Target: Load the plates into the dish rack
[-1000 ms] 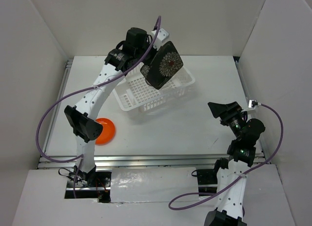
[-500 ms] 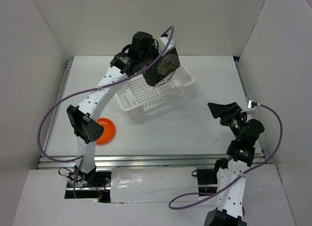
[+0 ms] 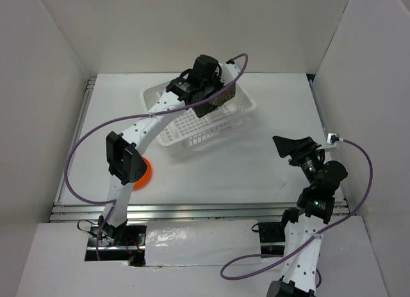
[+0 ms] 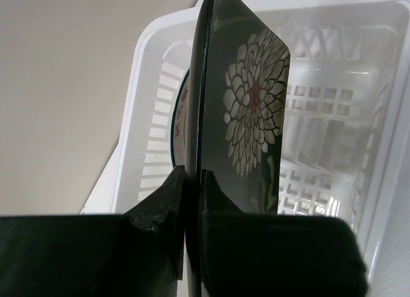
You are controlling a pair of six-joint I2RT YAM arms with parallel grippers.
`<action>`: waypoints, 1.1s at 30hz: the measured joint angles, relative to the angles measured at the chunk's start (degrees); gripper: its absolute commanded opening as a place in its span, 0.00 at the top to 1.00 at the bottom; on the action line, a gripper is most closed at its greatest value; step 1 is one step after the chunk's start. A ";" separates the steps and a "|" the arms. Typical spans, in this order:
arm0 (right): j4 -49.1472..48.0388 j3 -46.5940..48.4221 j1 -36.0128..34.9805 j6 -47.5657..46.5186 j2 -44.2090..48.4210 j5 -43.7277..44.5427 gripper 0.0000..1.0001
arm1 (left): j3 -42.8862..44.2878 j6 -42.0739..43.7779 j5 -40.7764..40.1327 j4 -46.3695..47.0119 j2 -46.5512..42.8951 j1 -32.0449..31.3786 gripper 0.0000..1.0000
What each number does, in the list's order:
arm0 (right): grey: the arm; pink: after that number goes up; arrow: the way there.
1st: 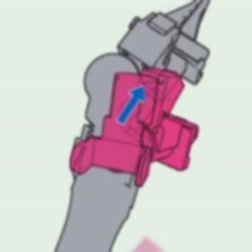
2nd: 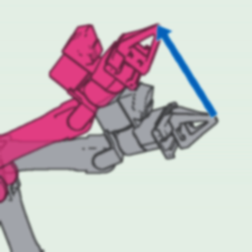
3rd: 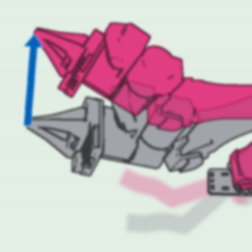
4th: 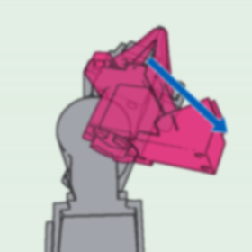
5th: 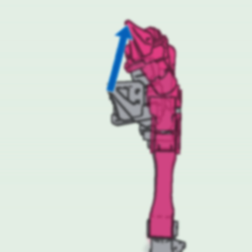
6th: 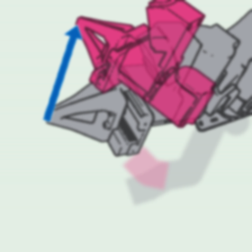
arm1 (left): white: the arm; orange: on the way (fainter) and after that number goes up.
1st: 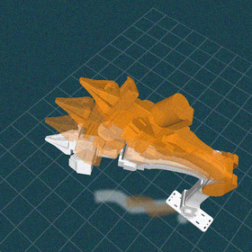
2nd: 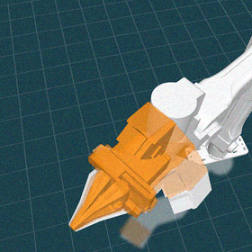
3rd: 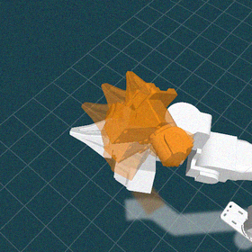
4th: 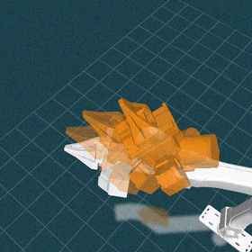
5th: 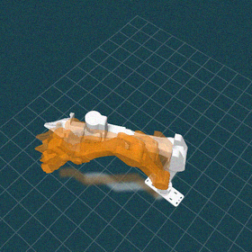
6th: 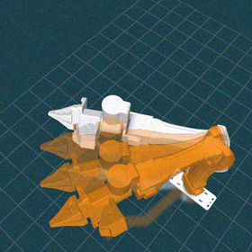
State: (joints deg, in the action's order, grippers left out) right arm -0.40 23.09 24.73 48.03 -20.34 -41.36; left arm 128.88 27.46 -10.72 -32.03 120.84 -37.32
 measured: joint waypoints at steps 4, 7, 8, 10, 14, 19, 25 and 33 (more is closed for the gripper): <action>0.00 0.00 0.00 0.00 0.00 -0.02 0.00 | -1.90 1.16 -1.05 2.23 0.04 0.04 1.00; 0.00 0.00 0.00 0.00 0.02 -0.02 0.00 | -2.97 1.55 -1.27 3.04 0.11 0.17 1.00; 0.00 0.00 0.00 0.00 0.02 0.00 0.00 | -3.21 1.90 -1.36 3.13 0.11 0.22 1.00; 0.00 0.00 0.00 0.00 0.02 0.00 0.00 | -3.65 2.45 -1.55 3.65 0.11 0.24 1.00; 0.00 0.00 0.00 0.00 0.04 0.00 0.00 | -4.42 2.58 -1.51 4.92 0.15 0.39 1.00; 0.00 0.00 0.00 -0.04 0.24 0.00 0.00 | -6.93 2.64 -1.29 7.96 0.15 0.50 1.00; 0.07 0.00 0.00 -0.55 0.48 0.00 0.00 | -9.27 3.91 -0.35 8.81 0.28 0.61 1.00; 0.07 0.00 0.00 -0.61 0.55 0.00 0.00 | -9.86 4.42 0.15 10.67 0.50 0.68 1.00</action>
State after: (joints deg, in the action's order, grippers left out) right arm -0.34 23.09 24.73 47.42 -19.79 -41.36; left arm 119.02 31.88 -10.57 -21.37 121.34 -36.64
